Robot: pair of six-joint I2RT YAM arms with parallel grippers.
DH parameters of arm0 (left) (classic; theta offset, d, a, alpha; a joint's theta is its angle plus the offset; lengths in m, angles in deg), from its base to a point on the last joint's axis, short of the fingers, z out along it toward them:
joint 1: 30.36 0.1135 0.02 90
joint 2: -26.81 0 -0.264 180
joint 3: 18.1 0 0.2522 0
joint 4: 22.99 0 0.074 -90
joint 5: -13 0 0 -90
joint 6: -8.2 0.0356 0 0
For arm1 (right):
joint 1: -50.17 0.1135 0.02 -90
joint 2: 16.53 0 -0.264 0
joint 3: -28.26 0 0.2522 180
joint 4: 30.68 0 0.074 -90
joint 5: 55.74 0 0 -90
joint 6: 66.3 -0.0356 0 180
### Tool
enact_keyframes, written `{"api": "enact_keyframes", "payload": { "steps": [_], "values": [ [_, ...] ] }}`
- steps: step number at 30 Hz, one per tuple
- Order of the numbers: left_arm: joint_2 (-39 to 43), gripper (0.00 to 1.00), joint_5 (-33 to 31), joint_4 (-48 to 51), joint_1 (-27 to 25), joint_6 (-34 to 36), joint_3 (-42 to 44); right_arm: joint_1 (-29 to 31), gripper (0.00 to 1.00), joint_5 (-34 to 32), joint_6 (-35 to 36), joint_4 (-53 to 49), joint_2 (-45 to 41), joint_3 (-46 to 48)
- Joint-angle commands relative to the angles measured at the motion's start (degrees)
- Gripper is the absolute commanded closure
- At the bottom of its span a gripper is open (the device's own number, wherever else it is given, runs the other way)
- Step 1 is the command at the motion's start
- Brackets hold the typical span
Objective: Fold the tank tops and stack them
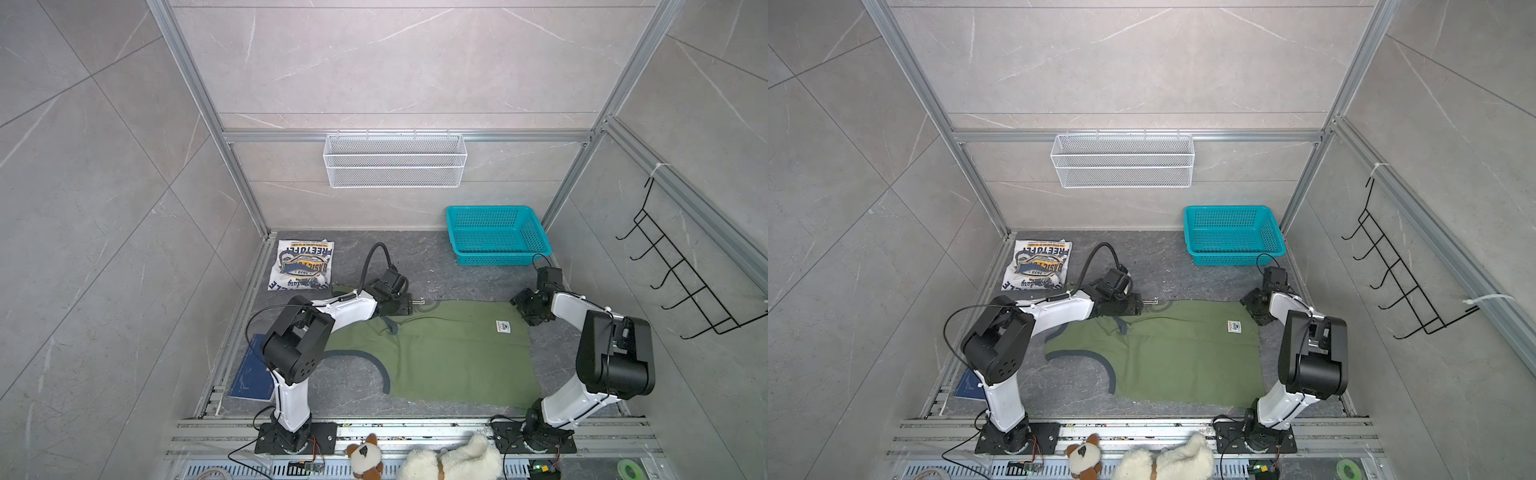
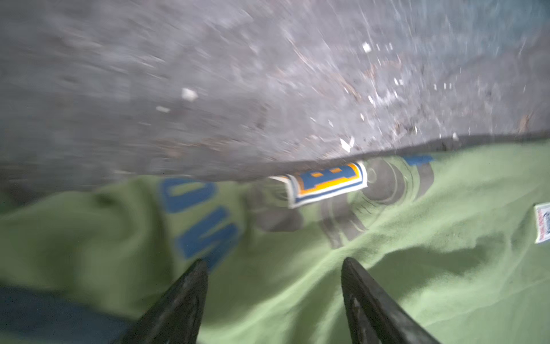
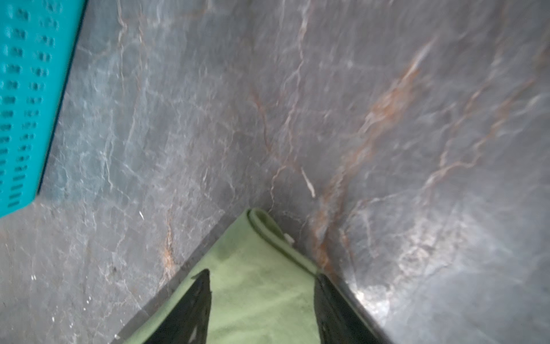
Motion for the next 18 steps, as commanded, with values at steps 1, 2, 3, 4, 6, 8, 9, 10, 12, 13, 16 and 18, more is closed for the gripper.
{"api": "enact_keyframes", "payload": {
  "steps": [1,2,3,4,6,8,9,10,12,13,16,18],
  "values": [
    [5.33,0.27,-0.02,2.97,8.33,1.22,0.50,1.29,0.42,-0.89,2.57,-1.92,-2.42,-1.10],
    [5.43,0.28,-1.14,4.78,10.02,1.09,0.09,2.30,0.42,-0.80,2.99,-1.93,-3.21,-1.08],
    [5.58,0.28,-4.20,7.87,11.50,0.27,-0.69,3.49,0.42,-0.99,3.44,-2.40,-4.03,-1.23],
    [5.94,0.28,-7.72,10.41,12.60,-1.07,-0.91,4.66,0.42,-1.05,3.93,-2.75,-4.71,-1.46],
    [7.26,0.28,-12.77,12.41,14.44,-3.81,0.17,6.47,0.42,-0.99,4.56,-3.22,-5.27,-1.48],
    [8.29,0.28,-12.74,11.55,17.05,-6.01,1.78,7.32,0.42,-1.03,4.79,-3.28,-5.20,-1.16],
    [8.42,0.28,-12.89,11.24,18.13,-6.64,2.16,7.45,0.42,-1.06,4.87,-3.13,-5.12,-0.86],
    [8.13,0.29,-13.25,10.77,18.94,-6.79,2.32,7.46,0.42,-1.07,4.91,-2.88,-4.90,-0.51],
    [6.72,0.30,-13.47,10.10,20.26,-6.47,1.58,7.43,0.42,-0.97,5.05,-2.48,-4.46,-0.05],
    [5.74,0.30,-13.11,9.93,20.79,-6.19,0.90,7.45,0.42,-0.67,5.05,-2.32,-4.26,0.02],
    [3.32,0.32,-12.02,8.68,21.91,-5.45,-0.53,7.59,0.42,1.39,4.91,-1.09,-4.30,0.79],
    [2.02,0.36,-12.60,7.51,22.28,-4.76,-0.99,7.85,0.42,2.04,5.05,-0.70,-4.59,1.35]
  ]
}}
